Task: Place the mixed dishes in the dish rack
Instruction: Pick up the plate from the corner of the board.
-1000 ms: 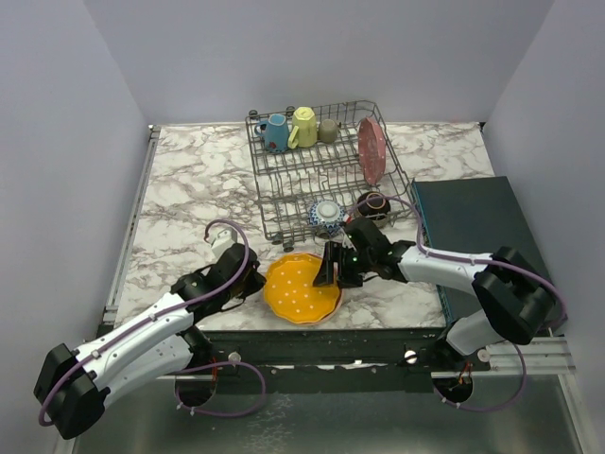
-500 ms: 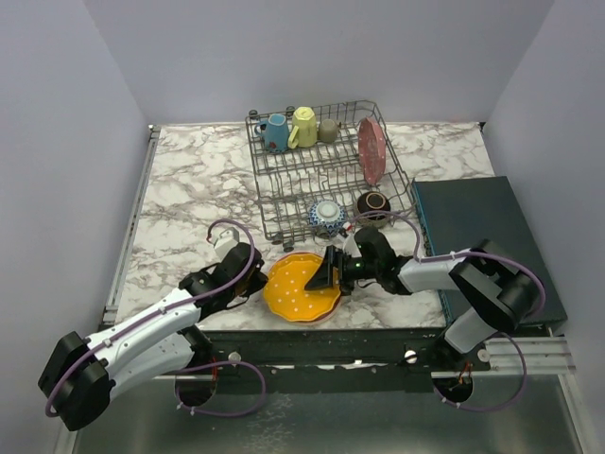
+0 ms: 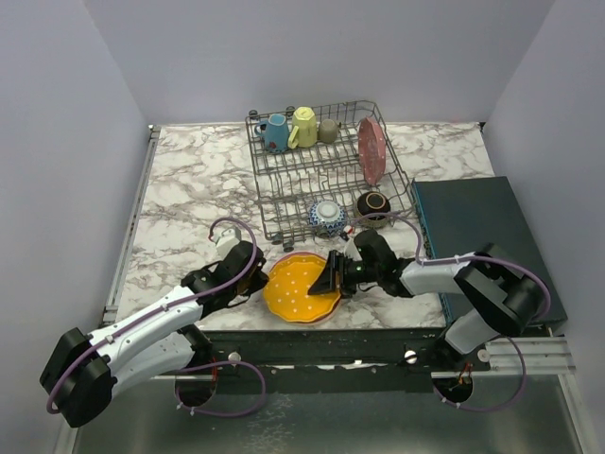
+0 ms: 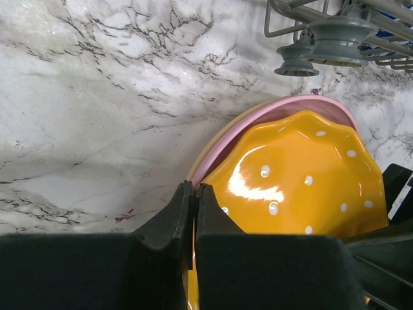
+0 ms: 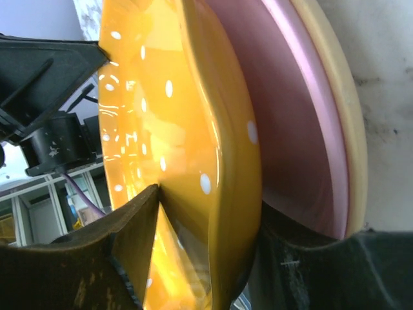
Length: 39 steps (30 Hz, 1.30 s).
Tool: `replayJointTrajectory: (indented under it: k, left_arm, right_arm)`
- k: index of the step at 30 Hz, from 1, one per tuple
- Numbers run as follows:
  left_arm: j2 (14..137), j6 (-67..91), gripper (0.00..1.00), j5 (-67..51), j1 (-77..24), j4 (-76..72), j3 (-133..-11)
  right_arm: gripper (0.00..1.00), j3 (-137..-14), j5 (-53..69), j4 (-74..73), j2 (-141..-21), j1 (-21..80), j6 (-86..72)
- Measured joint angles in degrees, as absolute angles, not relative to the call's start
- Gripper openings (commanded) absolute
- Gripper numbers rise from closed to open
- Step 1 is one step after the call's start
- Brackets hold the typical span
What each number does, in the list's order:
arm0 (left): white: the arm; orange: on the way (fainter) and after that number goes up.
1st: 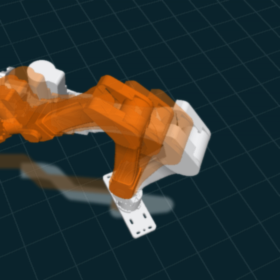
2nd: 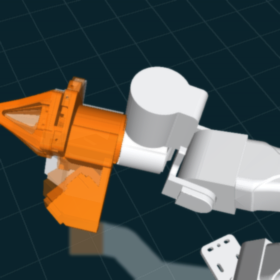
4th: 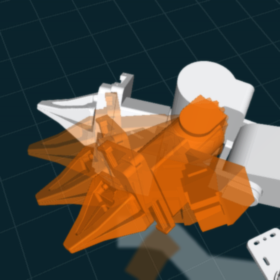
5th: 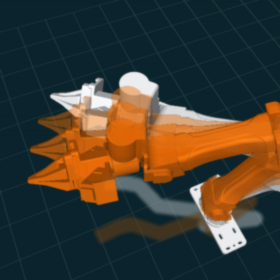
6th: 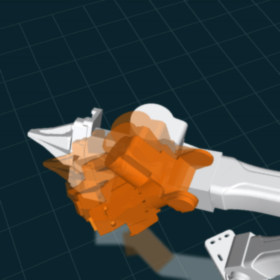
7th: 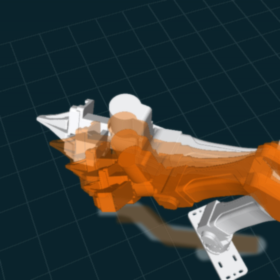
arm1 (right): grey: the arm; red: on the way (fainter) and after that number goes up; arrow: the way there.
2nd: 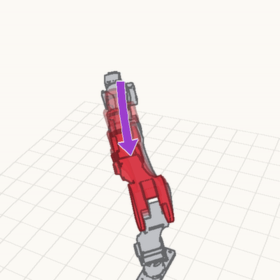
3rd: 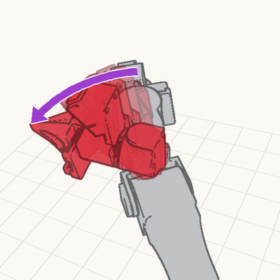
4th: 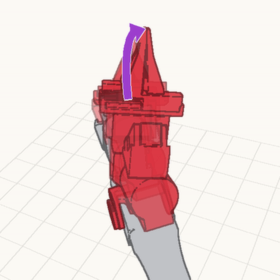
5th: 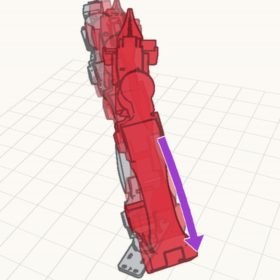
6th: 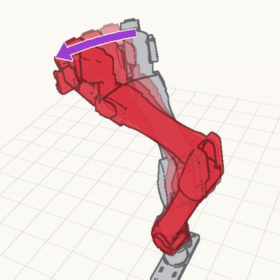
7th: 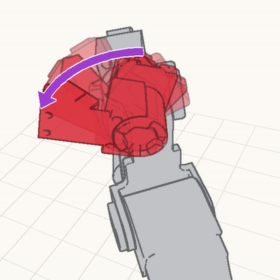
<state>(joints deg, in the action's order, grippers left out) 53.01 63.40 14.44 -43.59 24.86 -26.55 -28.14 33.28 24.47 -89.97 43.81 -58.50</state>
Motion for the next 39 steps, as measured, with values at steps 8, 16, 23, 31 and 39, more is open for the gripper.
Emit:
replayJointTrajectory:
  k: [8, 16, 23, 31, 39]
  left_arm:
    - [52.73, 63.44, 0.05, 13.98, -43.79, 25.93, -26.57]
    - [52.56, 63.86, 0.19, 11.92, -44.38, 28.60, -26.57]
    - [52.23, 62.74, 0.37, 11.92, -44.38, 32.14, -26.57]
    - [51.07, 60.58, 0.54, 11.90, -44.38, 33.36, -28.40]
    - [49.87, 57.12, 0.62, 11.73, -44.38, 34.02, -32.73]
  right_arm:
    - [0.29, -27.79, 27.51, 16.86, -81.28, 46.11, -56.36]
    - [0.09, -27.83, 23.46, 7.27, -73.91, 47.31, -53.63]
    - [0.01, -28.42, 20.64, 2.04, -70.74, 47.31, -52.56]
    - [0.00, -30.24, 17.63, -3.33, -67.61, 47.31, -51.11]
    - [0.00, -35.70, 14.81, -10.59, -63.46, 47.31, -48.71]
